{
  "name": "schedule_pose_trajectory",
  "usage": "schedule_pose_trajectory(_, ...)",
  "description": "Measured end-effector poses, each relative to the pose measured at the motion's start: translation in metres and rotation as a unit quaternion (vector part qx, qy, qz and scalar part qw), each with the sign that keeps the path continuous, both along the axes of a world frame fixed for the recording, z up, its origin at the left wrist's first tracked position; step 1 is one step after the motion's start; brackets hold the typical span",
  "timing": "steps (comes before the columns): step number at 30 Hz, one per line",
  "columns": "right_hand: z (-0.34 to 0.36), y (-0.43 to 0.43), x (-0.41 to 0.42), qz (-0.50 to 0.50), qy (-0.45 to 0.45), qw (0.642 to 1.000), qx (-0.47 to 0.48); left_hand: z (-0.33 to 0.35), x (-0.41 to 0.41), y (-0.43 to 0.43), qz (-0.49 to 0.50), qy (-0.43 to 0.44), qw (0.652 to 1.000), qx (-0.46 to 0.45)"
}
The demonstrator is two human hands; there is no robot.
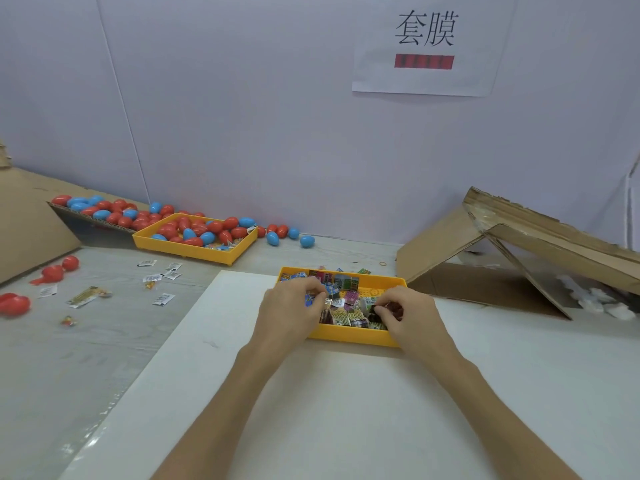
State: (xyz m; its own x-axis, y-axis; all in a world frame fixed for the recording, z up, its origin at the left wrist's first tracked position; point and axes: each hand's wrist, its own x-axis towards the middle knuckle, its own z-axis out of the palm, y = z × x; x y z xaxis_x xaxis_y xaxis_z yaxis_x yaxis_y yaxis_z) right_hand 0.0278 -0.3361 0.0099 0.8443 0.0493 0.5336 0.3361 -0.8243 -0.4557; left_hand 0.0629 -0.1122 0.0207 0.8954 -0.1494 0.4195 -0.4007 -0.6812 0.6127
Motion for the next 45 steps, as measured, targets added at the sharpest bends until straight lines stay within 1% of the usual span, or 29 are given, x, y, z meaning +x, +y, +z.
schedule_pose_trajectory(3, -0.001, -0.002, 0.000, 0.005, -0.006, 1.000, 0.012, 0.013, 0.010, 0.012, 0.030, -0.020, 0.999, -0.030)
schedule_pose_trajectory(5, -0.002, -0.002, 0.000, 0.009, -0.005, 1.000, 0.019, 0.021, 0.022, 0.021, 0.039, -0.018, 0.999, -0.031)
schedule_pose_trajectory(7, -0.002, -0.001, 0.000, 0.010, -0.003, 1.000, 0.027, 0.029, 0.040, 0.026, 0.036, -0.009, 0.999, 0.002)
schedule_pose_trajectory(11, -0.001, 0.001, -0.002, 0.010, 0.005, 0.998, 0.056, 0.037, 0.087, 0.042, 0.053, 0.009, 0.989, 0.135)
schedule_pose_trajectory(13, -0.001, 0.000, -0.002, 0.006, 0.007, 0.998, 0.066, 0.031, 0.110, 0.055, 0.072, 0.031, 0.981, 0.178)
schedule_pose_trajectory(15, -0.002, 0.001, -0.002, 0.006, 0.012, 0.997, 0.077, 0.021, 0.130, 0.065, 0.085, 0.061, 0.975, 0.198)
schedule_pose_trajectory(17, -0.002, 0.001, -0.002, 0.010, 0.022, 0.996, 0.087, 0.016, 0.148, 0.069, 0.075, 0.075, 0.972, 0.209)
schedule_pose_trajectory(21, 0.000, 0.002, -0.002, 0.013, 0.039, 0.996, 0.083, 0.021, 0.182, 0.064, 0.033, 0.083, 0.961, 0.262)
schedule_pose_trajectory(25, 0.005, 0.001, -0.003, 0.025, 0.058, 0.996, 0.059, 0.024, 0.211, 0.050, 0.010, 0.078, 0.954, 0.290)
schedule_pose_trajectory(29, 0.005, 0.002, -0.005, 0.032, 0.067, 0.996, 0.044, 0.008, 0.237, 0.036, 0.027, 0.086, 0.947, 0.309)
schedule_pose_trajectory(31, 0.005, 0.002, -0.004, 0.035, 0.066, 0.996, 0.038, -0.004, 0.246, 0.034, 0.057, 0.084, 0.952, 0.287)
schedule_pose_trajectory(33, 0.005, 0.002, -0.003, 0.036, 0.066, 0.997, 0.031, -0.013, 0.252, 0.037, 0.081, 0.072, 0.963, 0.246)
schedule_pose_trajectory(37, 0.006, 0.003, -0.003, 0.031, 0.077, 0.996, 0.034, -0.017, 0.246, 0.046, 0.107, 0.024, 0.971, 0.211)
schedule_pose_trajectory(39, 0.007, 0.003, -0.004, 0.030, 0.074, 0.996, 0.038, -0.010, 0.232, 0.042, 0.081, 0.031, 0.983, 0.163)
schedule_pose_trajectory(42, 0.006, 0.002, -0.005, 0.029, 0.059, 0.997, 0.040, 0.015, 0.196, 0.021, -0.008, 0.061, 0.997, 0.044)
schedule_pose_trajectory(45, 0.003, 0.002, -0.004, 0.021, 0.049, 0.997, 0.050, 0.039, 0.140, -0.005, -0.122, 0.053, 0.991, 0.004)
